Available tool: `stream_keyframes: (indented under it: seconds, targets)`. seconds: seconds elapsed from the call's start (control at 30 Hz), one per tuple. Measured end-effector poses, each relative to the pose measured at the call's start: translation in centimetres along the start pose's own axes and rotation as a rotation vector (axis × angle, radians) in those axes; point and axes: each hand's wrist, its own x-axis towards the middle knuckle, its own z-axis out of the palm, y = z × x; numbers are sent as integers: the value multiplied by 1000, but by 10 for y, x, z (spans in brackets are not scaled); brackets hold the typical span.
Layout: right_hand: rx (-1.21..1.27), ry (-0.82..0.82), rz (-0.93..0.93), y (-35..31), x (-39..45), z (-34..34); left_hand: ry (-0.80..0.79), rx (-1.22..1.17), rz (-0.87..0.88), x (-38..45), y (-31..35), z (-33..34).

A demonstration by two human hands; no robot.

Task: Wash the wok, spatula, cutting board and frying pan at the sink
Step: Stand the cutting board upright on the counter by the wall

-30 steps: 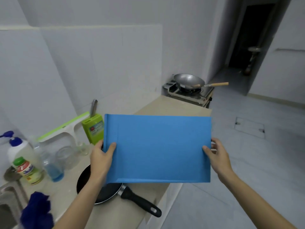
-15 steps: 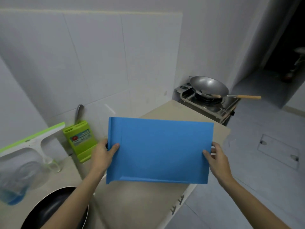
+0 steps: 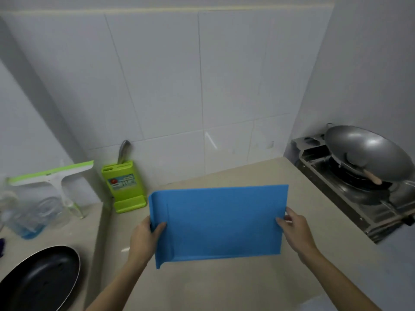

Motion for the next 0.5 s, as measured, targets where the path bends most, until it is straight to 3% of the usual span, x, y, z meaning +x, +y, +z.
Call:
stream_keyframes:
  seconds: [0.2,0.5]
  targets:
    - [41,-118,14,-9,68,38,127,76,-117,27,-1,8]
    - [46,-129,18,-29,163,86,187,140,-185,124,-12,34]
